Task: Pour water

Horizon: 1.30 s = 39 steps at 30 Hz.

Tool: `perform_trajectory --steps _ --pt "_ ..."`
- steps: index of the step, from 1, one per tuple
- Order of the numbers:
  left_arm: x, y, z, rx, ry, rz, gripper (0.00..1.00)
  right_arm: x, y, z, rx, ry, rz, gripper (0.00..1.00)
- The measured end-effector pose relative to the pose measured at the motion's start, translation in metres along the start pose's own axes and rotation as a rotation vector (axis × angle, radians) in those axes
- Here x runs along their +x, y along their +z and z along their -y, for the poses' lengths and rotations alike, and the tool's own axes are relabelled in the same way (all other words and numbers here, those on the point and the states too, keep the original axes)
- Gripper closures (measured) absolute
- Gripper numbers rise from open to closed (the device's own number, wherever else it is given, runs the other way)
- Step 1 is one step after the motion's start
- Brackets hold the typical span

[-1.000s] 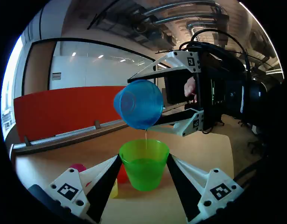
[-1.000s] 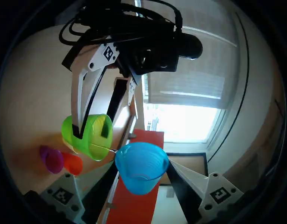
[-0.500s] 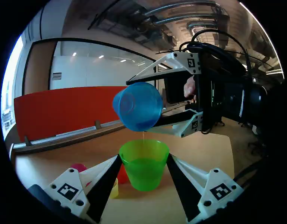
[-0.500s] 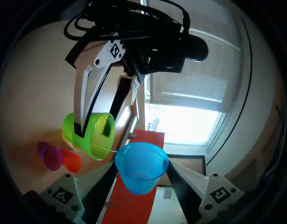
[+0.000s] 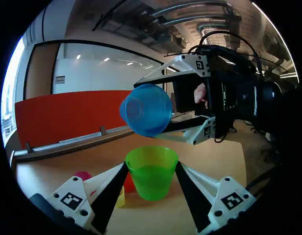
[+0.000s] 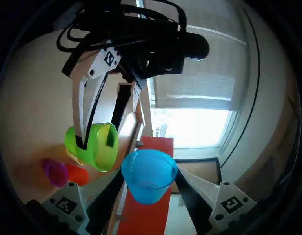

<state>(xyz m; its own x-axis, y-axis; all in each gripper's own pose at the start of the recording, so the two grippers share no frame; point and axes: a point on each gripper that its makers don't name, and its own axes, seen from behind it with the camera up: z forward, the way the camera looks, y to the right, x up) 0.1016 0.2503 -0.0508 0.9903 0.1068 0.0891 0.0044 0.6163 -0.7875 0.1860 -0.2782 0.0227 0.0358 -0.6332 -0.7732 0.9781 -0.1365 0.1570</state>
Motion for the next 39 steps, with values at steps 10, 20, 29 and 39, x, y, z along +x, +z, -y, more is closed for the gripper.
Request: perform_trajectory --steps 10,20,29,39 --pt "0.000 -0.002 0.001 0.004 0.007 0.003 0.14 -0.009 -0.004 0.005 -0.023 0.254 0.002 0.08" --pt "-0.001 -0.003 0.004 0.013 0.009 0.013 0.14 -0.017 -0.010 0.017 -0.041 0.564 0.020 0.08" --pt "-0.003 -0.005 0.006 0.017 0.013 0.023 0.14 -0.026 -0.009 0.039 -0.028 0.909 0.041 0.08" --pt "-0.008 -0.008 0.010 0.021 0.022 0.047 0.14 -0.022 -0.014 0.058 0.029 1.183 0.070 0.08"
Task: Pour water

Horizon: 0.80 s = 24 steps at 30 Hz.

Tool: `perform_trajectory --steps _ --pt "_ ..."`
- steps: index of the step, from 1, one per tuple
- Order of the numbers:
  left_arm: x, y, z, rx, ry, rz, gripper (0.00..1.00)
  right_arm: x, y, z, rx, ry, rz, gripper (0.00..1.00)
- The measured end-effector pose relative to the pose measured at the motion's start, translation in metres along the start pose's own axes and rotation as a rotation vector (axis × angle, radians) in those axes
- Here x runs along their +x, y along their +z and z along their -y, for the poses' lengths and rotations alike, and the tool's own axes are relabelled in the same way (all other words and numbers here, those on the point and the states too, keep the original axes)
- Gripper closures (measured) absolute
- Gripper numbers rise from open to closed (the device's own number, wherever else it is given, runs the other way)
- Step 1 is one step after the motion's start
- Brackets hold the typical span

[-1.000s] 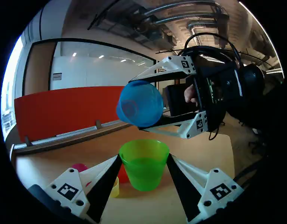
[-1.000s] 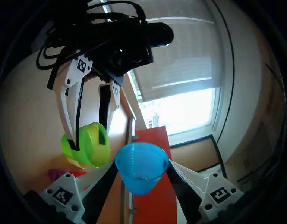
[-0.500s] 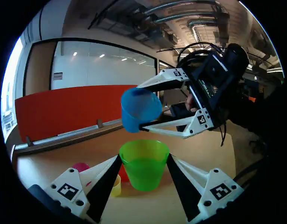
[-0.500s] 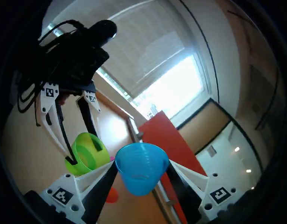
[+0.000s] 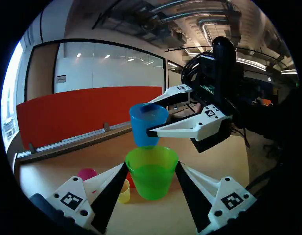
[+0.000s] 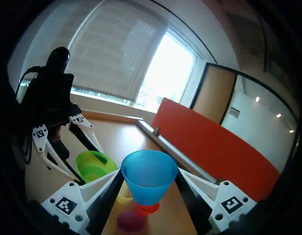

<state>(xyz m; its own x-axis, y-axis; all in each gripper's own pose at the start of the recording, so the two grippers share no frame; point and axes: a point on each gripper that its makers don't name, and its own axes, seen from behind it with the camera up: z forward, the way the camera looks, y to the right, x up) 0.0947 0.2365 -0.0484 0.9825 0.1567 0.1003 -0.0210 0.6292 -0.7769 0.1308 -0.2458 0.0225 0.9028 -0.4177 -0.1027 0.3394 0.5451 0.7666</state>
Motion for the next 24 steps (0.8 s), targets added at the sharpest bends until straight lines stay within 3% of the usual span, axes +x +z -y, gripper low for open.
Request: perform_trajectory --steps 9,18,24 --pt "-0.017 -0.001 -0.003 -0.010 0.009 0.048 0.14 -0.020 -0.010 0.002 0.025 0.147 0.071 0.07" --pt "-0.047 0.002 -0.008 -0.027 0.020 0.134 0.14 -0.057 -0.028 0.004 0.038 0.153 0.196 0.07" --pt "-0.068 0.004 -0.010 -0.039 0.032 0.197 0.14 -0.082 -0.042 0.005 0.055 0.190 0.270 0.07"
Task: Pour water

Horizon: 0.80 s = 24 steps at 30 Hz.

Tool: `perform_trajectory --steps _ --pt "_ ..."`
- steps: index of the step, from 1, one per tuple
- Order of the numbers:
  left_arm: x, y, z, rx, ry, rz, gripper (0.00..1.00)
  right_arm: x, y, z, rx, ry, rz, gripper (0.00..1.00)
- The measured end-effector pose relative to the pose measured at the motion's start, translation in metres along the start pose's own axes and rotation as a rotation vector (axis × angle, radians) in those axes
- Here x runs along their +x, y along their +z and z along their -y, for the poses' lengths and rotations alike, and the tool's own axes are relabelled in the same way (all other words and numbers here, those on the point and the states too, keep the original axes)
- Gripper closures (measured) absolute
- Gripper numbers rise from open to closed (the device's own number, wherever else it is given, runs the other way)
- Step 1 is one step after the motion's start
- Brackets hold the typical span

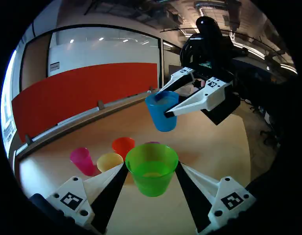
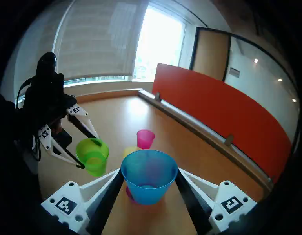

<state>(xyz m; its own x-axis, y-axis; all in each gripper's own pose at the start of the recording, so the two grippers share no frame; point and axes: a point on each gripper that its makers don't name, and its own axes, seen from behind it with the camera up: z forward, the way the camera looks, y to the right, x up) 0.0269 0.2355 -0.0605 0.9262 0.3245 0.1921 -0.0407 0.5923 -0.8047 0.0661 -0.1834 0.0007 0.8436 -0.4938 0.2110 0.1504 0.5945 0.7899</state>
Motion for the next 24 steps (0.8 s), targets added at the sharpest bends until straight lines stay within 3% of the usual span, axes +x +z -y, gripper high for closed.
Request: perform_trajectory --steps 9,24 --pt "-0.027 0.006 -0.008 -0.025 0.034 0.104 0.14 -0.039 -0.005 -0.003 0.031 0.030 0.111 0.08" --pt "-0.063 0.011 -0.003 -0.046 0.064 0.240 0.14 -0.105 0.000 -0.006 0.058 0.063 0.272 0.08"
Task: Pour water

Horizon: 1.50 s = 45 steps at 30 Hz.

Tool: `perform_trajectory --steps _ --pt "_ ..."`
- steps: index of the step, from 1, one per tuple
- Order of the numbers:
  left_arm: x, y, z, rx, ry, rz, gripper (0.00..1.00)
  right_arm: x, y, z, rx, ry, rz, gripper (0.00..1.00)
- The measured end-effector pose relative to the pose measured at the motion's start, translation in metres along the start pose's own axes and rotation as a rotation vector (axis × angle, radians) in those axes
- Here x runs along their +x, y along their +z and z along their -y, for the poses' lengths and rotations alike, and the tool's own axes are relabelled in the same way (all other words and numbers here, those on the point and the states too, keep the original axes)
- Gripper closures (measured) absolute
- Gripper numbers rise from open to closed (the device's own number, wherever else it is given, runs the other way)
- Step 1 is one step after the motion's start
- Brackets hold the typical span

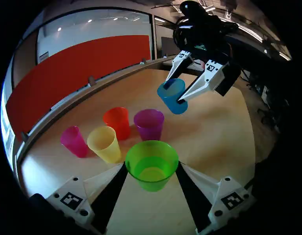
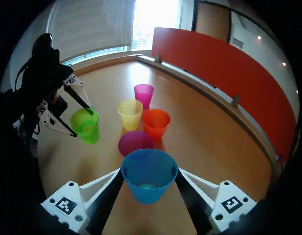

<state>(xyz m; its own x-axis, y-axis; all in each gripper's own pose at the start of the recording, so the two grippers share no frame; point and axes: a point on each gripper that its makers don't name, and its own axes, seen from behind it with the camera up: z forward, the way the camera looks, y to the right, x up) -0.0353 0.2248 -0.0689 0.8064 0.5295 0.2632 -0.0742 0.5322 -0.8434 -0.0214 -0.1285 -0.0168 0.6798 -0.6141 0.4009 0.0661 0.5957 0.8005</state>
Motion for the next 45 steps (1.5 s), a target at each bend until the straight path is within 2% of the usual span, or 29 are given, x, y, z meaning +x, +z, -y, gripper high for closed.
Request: perform_trajectory --steps 6,12,21,45 --pt "-0.008 0.008 0.004 0.001 0.006 0.028 0.14 -0.016 0.011 -0.001 0.004 0.010 0.037 0.08" --pt "-0.009 0.015 0.007 -0.007 -0.013 0.035 0.14 -0.027 0.018 -0.001 0.018 0.032 0.058 0.08" --pt "-0.012 0.023 0.013 -0.003 -0.030 0.039 0.14 -0.036 0.026 0.000 0.029 0.045 0.068 0.08" --pt "-0.027 0.024 0.015 -0.002 -0.053 0.046 0.14 -0.048 0.029 0.003 0.031 0.049 0.081 0.07"
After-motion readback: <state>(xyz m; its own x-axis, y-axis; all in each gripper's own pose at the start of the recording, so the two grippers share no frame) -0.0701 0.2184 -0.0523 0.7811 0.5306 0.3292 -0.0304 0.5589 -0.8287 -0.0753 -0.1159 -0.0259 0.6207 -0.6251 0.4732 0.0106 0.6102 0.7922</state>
